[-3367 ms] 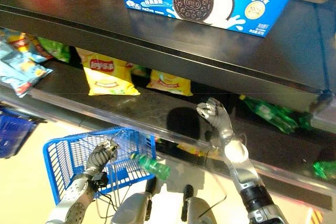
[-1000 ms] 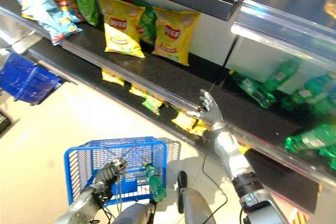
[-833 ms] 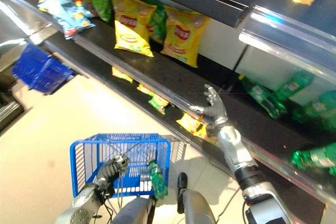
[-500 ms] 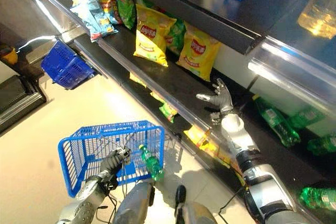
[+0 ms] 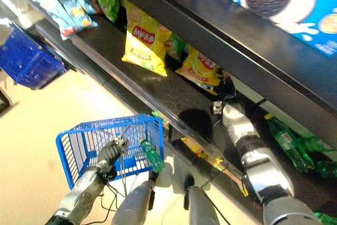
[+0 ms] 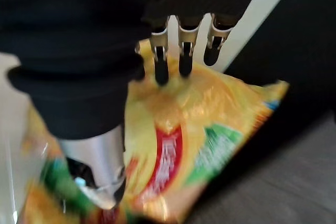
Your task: Pick up the snacks into the basket
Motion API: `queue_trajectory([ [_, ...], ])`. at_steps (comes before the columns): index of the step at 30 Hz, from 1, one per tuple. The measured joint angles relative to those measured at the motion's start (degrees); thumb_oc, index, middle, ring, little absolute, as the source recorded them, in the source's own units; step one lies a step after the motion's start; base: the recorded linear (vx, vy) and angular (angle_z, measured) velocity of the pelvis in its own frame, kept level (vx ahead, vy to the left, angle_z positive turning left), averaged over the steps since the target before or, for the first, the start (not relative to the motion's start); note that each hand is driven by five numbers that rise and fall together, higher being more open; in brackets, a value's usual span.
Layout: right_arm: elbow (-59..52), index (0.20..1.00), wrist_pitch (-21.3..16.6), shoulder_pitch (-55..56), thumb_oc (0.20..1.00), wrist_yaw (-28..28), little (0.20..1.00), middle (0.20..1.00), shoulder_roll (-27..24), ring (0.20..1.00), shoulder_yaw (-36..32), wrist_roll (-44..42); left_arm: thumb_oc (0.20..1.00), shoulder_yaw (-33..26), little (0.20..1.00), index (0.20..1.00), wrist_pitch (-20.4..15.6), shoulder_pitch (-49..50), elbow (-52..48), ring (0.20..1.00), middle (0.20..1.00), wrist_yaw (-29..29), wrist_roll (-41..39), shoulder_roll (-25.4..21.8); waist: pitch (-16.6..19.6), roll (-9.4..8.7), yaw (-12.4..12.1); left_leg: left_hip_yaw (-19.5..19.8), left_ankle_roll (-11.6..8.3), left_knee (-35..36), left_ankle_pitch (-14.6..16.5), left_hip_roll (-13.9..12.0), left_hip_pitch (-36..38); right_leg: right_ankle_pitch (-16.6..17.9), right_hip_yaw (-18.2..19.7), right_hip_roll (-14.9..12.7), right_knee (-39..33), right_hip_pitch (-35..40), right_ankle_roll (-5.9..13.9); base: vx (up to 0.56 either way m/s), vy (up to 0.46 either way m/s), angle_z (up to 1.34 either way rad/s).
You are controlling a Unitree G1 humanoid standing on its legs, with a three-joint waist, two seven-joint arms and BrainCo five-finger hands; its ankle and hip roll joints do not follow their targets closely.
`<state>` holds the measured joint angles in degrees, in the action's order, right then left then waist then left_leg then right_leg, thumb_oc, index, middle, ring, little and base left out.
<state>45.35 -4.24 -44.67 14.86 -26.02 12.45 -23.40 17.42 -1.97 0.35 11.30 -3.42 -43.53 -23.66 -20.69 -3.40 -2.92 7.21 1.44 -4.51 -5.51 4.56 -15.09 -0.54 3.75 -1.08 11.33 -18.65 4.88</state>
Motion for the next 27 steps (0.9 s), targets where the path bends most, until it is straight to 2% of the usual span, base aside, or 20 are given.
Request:
queue_trajectory([
  [2,6.91,1.000,0.01,-5.64,1.000,0.20,1.000,1.000,-0.48,1.000,-0.06,-0.55,0.200,0.50,0.200,0.200,-0.64,1.39,-0.49,0.200,0.200,-0.21,-0.01,0.16,-0.42,0.50,-1.27,-0.61,-0.73,0.10,0.86,-0.69,-0.34,3.09,-0.86,0.69,-3.68,1.04,-3.22,0.03,-0.044,-0.12],
  [4,13.66,1.000,0.18,-10.70,1.000,0.85,1.000,1.000,-1.21,1.000,-0.09,-1.72,0.200,1.63,0.200,0.200,-0.92,1.18,-0.46,0.200,0.200,-0.56,-0.02,0.05,-0.54,0.71,-2.26,-0.13,-1.33,0.09,1.22,-1.50,-1.34,4.61,-1.46,1.47,-6.35,1.45,-4.37,0.01,-0.036,0.01],
  [10,19.03,1.000,0.34,-14.18,1.000,0.55,1.000,1.000,-1.00,1.000,1.90,-4.54,0.200,4.58,0.200,0.200,-0.92,-0.35,-0.46,0.200,0.200,-1.22,-0.02,-0.15,-0.94,1.06,-3.17,1.16,-2.16,0.04,1.69,-2.29,-2.46,5.06,-2.97,2.27,-8.92,2.06,-4.84,0.00,-0.040,0.09],
  [15,25.76,1.000,0.24,-19.67,1.000,0.75,1.000,1.000,-1.59,1.000,1.71,-7.66,0.200,5.30,0.200,0.200,-1.09,-0.73,-1.44,0.200,0.200,-1.22,-0.02,-1.37,-2.07,1.22,-4.25,2.45,-2.83,0.05,1.04,-2.14,-4.83,5.70,-4.18,2.09,-9.60,0.42,-3.97,-0.01,-0.017,0.12],
  [20,27.40,1.000,0.26,-22.45,1.000,0.70,1.000,1.000,-2.66,1.000,0.59,-9.41,0.200,6.25,0.200,0.200,-1.26,-1.62,-1.53,0.200,0.200,-1.23,-0.01,-1.67,-4.29,1.35,-4.83,3.64,-2.78,-0.08,0.42,-1.74,-5.77,6.00,-4.87,1.74,-9.42,-0.19,-3.76,0.00,-0.013,0.10],
  [27,27.64,1.000,0.73,-21.87,1.000,1.11,1.000,1.000,-3.62,1.000,-0.53,-10.07,0.200,6.04,0.200,0.200,-1.22,-1.78,-1.53,0.200,0.200,-1.52,-0.02,-1.05,-4.40,1.49,-4.84,4.62,-2.50,-0.10,0.19,-1.05,-5.74,5.95,-6.00,1.12,-9.47,0.34,-3.82,0.00,0.007,0.10],
])
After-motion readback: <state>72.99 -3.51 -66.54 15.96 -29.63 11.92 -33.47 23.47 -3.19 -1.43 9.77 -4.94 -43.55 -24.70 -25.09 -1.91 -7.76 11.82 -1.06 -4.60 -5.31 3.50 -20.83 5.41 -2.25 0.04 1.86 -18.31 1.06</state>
